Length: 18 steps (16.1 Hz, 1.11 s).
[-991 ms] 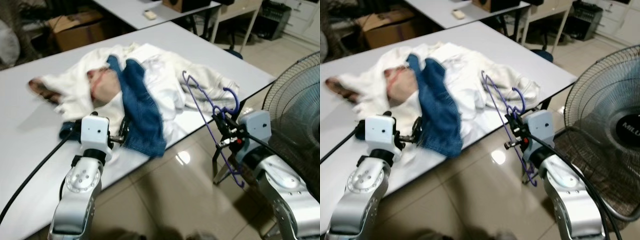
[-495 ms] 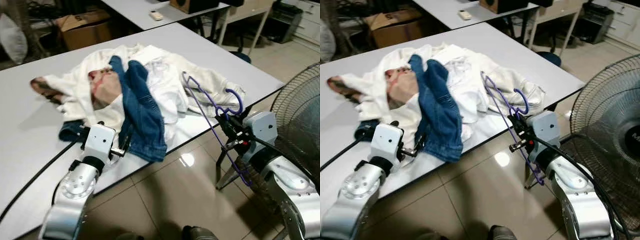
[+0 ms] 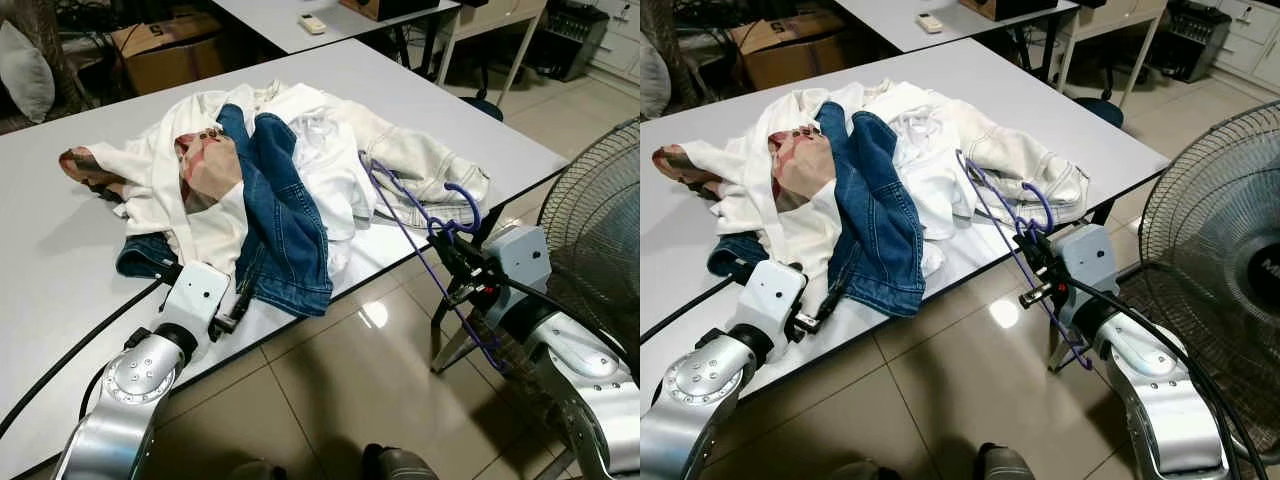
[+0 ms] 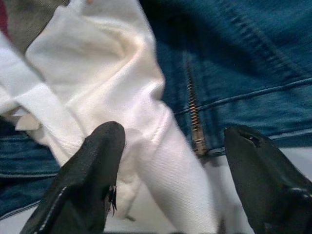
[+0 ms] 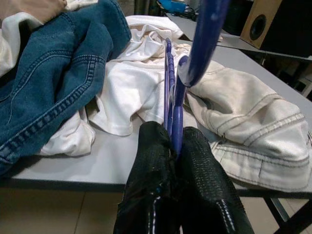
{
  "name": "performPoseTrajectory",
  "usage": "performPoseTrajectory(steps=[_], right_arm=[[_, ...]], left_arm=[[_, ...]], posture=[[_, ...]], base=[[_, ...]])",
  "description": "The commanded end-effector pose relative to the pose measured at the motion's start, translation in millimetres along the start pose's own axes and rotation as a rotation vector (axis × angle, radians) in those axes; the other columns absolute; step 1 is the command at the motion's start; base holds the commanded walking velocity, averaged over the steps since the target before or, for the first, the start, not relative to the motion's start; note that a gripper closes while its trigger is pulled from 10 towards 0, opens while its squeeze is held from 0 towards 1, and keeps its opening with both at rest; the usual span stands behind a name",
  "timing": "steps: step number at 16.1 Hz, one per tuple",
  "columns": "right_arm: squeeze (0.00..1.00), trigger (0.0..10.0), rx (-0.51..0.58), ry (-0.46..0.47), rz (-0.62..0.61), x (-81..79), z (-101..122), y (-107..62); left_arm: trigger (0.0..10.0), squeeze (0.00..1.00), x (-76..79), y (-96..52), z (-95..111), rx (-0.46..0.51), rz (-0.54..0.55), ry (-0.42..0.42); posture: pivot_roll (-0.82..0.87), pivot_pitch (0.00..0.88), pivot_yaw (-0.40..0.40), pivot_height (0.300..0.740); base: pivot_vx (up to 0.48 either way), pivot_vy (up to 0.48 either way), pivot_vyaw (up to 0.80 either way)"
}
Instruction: Hang hanger
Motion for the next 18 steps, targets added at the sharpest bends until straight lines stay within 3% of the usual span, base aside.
performPoseTrajectory(steps=[1,9,11,18], right_arm=[[0.00,10.0,0.018,-0.020,0.012,-2.4,4.0,2.6],[0.00,10.0,0.026,-0.025,0.017,-6.6,3.4,3.3],[0.00,10.0,0.028,-0.026,0.018,-7.0,3.4,4.0],[0.00,10.0,0.045,-0.025,0.000,-4.9,4.8,3.9]], left_arm=[[0.0,0.00,-4.9,2.0,-4.1,-0.033,0.025,0.014],[0.0,0.00,-1.0,1.4,-7.2,-0.076,0.006,-0.056],[0.0,0.00,0.5,1.8,-6.3,-0.072,-0.003,-0.049],[0.0,0.00,5.3,4.3,8.2,-0.007,-0.075,-0.147]], posture=[[-0.09,0.110,0.051,0.740],[-0.08,0.108,0.062,0.740],[-0.08,0.107,0.063,0.740],[-0.09,0.095,0.080,0.740]], base=[[0.000,0.000,0.00],[0.000,0.000,0.00],[0.000,0.000,0.00],[0.000,0.000,0.00]])
Point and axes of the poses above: a point about 5 cm out from each wrist's last joint towards the gripper, its own y axis pointing out of the wrist towards the gripper, its own z axis along the axis of the wrist's last joint, x = y × z, the point moved 6 cm from there along y, pointing out of the wrist towards the gripper, and after that the axes turned 3 degrees about y, right-handed, at the moved point
